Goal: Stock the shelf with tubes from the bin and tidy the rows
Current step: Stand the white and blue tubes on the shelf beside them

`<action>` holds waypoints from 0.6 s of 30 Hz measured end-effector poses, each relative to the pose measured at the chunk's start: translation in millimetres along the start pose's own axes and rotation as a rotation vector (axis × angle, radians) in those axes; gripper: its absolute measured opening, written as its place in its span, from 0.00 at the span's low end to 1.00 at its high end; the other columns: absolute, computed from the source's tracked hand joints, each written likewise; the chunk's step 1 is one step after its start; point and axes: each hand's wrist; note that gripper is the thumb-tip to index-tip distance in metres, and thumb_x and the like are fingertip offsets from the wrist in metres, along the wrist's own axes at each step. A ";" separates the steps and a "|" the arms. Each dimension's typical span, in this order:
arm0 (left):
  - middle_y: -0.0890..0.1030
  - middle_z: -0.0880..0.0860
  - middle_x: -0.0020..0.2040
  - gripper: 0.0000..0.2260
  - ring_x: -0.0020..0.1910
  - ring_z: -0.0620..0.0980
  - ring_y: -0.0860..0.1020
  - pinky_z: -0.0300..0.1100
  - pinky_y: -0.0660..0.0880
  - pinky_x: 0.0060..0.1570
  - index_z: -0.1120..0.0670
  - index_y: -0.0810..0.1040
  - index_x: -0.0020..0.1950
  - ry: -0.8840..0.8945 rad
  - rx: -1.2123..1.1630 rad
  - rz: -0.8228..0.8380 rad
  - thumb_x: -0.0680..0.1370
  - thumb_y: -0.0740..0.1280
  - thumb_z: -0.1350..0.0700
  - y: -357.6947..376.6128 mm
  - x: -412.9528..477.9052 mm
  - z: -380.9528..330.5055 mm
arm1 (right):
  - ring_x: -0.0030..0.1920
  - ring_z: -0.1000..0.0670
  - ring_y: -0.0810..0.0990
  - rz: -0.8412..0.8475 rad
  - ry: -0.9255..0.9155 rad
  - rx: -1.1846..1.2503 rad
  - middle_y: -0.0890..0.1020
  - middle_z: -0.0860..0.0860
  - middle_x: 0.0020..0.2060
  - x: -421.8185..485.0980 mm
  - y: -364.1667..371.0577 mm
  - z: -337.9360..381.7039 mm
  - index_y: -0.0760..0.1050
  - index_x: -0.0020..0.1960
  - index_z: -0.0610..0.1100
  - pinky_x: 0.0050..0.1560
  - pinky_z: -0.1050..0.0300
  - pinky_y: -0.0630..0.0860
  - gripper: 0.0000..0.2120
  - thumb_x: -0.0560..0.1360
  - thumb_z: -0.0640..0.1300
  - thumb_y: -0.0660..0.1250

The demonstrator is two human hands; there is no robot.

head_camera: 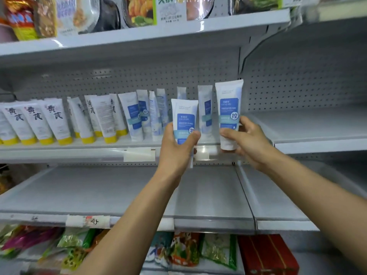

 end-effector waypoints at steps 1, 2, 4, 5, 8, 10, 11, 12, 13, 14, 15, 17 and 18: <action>0.80 0.50 0.45 0.09 0.38 0.46 0.78 0.36 0.78 0.35 0.44 0.71 0.52 0.006 0.008 0.002 0.77 0.69 0.54 2.6 4.8 -0.3 | 0.46 0.49 0.83 -0.024 -0.023 -0.028 0.82 0.51 0.46 7.2 -3.3 2.4 0.74 0.57 0.45 0.42 0.50 0.82 0.15 0.73 0.37 0.71; 0.80 0.49 0.45 0.09 0.38 0.45 0.77 0.36 0.78 0.35 0.44 0.70 0.52 0.014 0.017 0.004 0.77 0.69 0.54 5.0 9.1 -0.4 | 0.46 0.50 0.82 -0.046 -0.041 -0.065 0.82 0.52 0.45 15.0 -6.7 4.7 0.75 0.57 0.47 0.43 0.52 0.80 0.14 0.73 0.38 0.71; 0.80 0.49 0.45 0.10 0.37 0.45 0.77 0.36 0.77 0.34 0.45 0.70 0.53 0.034 0.027 0.010 0.77 0.69 0.54 9.5 16.5 1.2 | 0.47 0.51 0.81 -0.074 -0.073 -0.147 0.82 0.51 0.47 31.1 -13.7 8.2 0.74 0.56 0.48 0.46 0.53 0.79 0.14 0.73 0.41 0.72; 0.80 0.49 0.45 0.10 0.37 0.45 0.77 0.36 0.77 0.34 0.45 0.70 0.53 0.039 0.034 0.010 0.77 0.69 0.54 11.2 19.6 2.6 | 0.49 0.50 0.81 -0.084 -0.085 -0.180 0.81 0.50 0.49 39.1 -16.9 8.8 0.74 0.58 0.48 0.47 0.54 0.78 0.15 0.73 0.41 0.72; 0.80 0.49 0.46 0.10 0.37 0.45 0.77 0.38 0.77 0.35 0.44 0.69 0.52 0.045 0.042 0.001 0.77 0.69 0.53 14.1 28.1 7.8 | 0.50 0.50 0.80 -0.094 -0.065 -0.233 0.81 0.49 0.51 60.9 -23.0 5.9 0.74 0.61 0.45 0.48 0.58 0.75 0.18 0.73 0.40 0.72; 0.79 0.48 0.47 0.11 0.38 0.45 0.77 0.38 0.78 0.36 0.45 0.69 0.55 0.045 0.045 -0.006 0.77 0.69 0.53 14.6 32.8 11.4 | 0.51 0.49 0.80 -0.077 -0.037 -0.296 0.81 0.48 0.51 74.9 -24.3 -0.6 0.74 0.60 0.45 0.50 0.57 0.75 0.18 0.72 0.39 0.73; 0.79 0.48 0.47 0.12 0.39 0.45 0.77 0.38 0.78 0.36 0.46 0.69 0.56 0.044 0.042 -0.009 0.77 0.69 0.53 15.0 35.2 12.6 | 0.51 0.48 0.80 -0.067 -0.026 -0.335 0.80 0.47 0.51 82.2 -24.6 -4.6 0.74 0.60 0.44 0.51 0.56 0.75 0.18 0.72 0.38 0.73; 0.79 0.48 0.47 0.12 0.39 0.45 0.78 0.38 0.78 0.36 0.46 0.69 0.57 0.045 0.036 -0.013 0.77 0.69 0.54 15.7 37.4 13.6 | 0.51 0.47 0.80 -0.057 -0.015 -0.373 0.80 0.47 0.51 89.2 -24.4 -8.4 0.74 0.60 0.44 0.52 0.55 0.75 0.19 0.71 0.38 0.73; 0.79 0.47 0.47 0.12 0.40 0.44 0.78 0.38 0.78 0.37 0.46 0.69 0.57 0.047 0.032 -0.017 0.77 0.69 0.54 16.5 39.8 14.5 | 0.51 0.48 0.79 -0.045 -0.001 -0.404 0.80 0.48 0.51 95.8 -24.0 -12.2 0.73 0.61 0.43 0.52 0.55 0.74 0.20 0.71 0.38 0.73; 0.79 0.45 0.47 0.12 0.40 0.43 0.78 0.37 0.79 0.37 0.46 0.69 0.57 0.050 0.031 -0.022 0.77 0.69 0.54 17.3 41.7 15.2 | 0.50 0.48 0.78 -0.035 0.012 -0.426 0.79 0.48 0.51 101.7 -23.4 -15.7 0.72 0.61 0.44 0.52 0.55 0.73 0.20 0.71 0.38 0.73; 0.78 0.44 0.46 0.12 0.40 0.42 0.78 0.35 0.79 0.37 0.45 0.68 0.57 0.052 0.031 -0.026 0.77 0.69 0.54 18.2 43.6 15.7 | 0.50 0.48 0.78 -0.030 0.024 -0.436 0.79 0.49 0.50 107.8 -23.1 -19.2 0.72 0.61 0.45 0.52 0.55 0.73 0.21 0.71 0.38 0.73; 0.78 0.42 0.46 0.13 0.41 0.42 0.78 0.32 0.79 0.36 0.45 0.68 0.57 0.048 0.034 -0.032 0.77 0.69 0.53 19.5 46.4 16.5 | 0.50 0.48 0.78 -0.034 0.041 -0.435 0.79 0.49 0.50 119.7 -23.3 -25.5 0.71 0.60 0.46 0.54 0.54 0.75 0.21 0.71 0.39 0.74; 0.77 0.42 0.46 0.13 0.41 0.42 0.78 0.31 0.78 0.35 0.45 0.68 0.57 0.044 0.036 -0.035 0.78 0.69 0.53 19.9 47.5 17.0 | 0.50 0.48 0.78 -0.039 0.049 -0.428 0.78 0.49 0.50 124.7 -23.2 -27.8 0.71 0.60 0.47 0.55 0.52 0.75 0.20 0.71 0.39 0.74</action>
Point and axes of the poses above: each hand's wrist, its own x-axis towards the middle knuckle, its own y-axis out of the palm, z = x × y
